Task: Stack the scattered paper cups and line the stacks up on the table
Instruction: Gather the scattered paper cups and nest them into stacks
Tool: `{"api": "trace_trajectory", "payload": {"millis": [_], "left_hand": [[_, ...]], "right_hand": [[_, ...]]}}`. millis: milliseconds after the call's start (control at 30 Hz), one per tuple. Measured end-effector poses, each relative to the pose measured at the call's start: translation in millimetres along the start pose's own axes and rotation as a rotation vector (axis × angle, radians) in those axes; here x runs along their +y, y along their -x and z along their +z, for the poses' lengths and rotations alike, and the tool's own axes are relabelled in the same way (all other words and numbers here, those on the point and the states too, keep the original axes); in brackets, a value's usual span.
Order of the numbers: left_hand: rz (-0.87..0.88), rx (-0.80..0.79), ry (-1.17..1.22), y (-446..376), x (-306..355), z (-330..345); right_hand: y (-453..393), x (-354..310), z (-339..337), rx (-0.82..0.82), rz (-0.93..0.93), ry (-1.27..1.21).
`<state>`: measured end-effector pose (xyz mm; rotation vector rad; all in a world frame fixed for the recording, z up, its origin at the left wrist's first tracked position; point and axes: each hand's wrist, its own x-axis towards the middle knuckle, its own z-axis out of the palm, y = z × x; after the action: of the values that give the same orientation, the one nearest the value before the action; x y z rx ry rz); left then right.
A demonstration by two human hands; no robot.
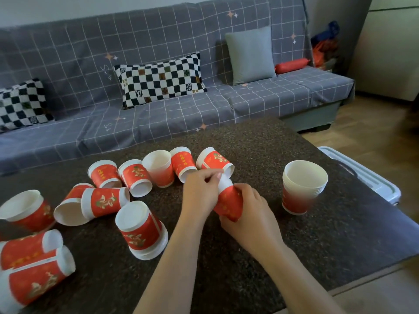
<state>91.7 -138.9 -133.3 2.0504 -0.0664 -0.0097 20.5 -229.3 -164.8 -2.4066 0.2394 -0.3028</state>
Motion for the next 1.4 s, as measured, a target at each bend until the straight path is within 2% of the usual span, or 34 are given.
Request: {"api": "trace_trajectory", "payload": {"millis": [100, 233, 367, 733, 900, 1033, 1100, 1133, 1200, 1233, 1300, 1400], "left_hand": [[-0.047, -0.056, 0.002, -3, 4, 10], [0.108, 0.173, -0.345, -43, 9, 12], [-0.016, 0.004, -0.531, -81, 15, 14], [0.077, -0.309, -0.391, -66, 21, -3], [0.030, -0.380, -0.417, -67, 37, -16], [-0.062, -0.567, -0.501, -68, 47, -12], [-0.100, -0.530, -0.541, -78, 46, -6], [-0.098, -0.443, -0.576, -86, 44, -3], [-0.029, -0.151, -0.904, -103, 32, -2], [-0.014, -0.067, -1.065, -108, 26, -3], [-0.052, -0.066, -1.249, -114, 18, -8], [-0.096, -0.099, -1.275, -121, 9, -6]], "right_hand": [[-8, 2, 2, 0.019, 0.048, 0.030], [-13, 2, 3, 0.089, 0.096, 0.157], [-17, 5, 1, 0.117, 0.140, 0.229], [-29, 11, 3, 0.116, 0.136, 0.136], [-31, 8, 4, 0.065, 0.069, -0.056], [-35, 4, 7, 0.051, 0.074, -0.102], [-36, 5, 10, 0.039, 0.101, -0.103], [-36, 5, 10, 0.031, 0.115, -0.098], [-36, 6, 11, 0.009, 0.127, -0.074], [-36, 6, 12, -0.003, 0.125, -0.057], [-37, 5, 13, -0.011, 0.112, -0.021], [-39, 4, 15, 0.008, 0.106, 0.008]]}}
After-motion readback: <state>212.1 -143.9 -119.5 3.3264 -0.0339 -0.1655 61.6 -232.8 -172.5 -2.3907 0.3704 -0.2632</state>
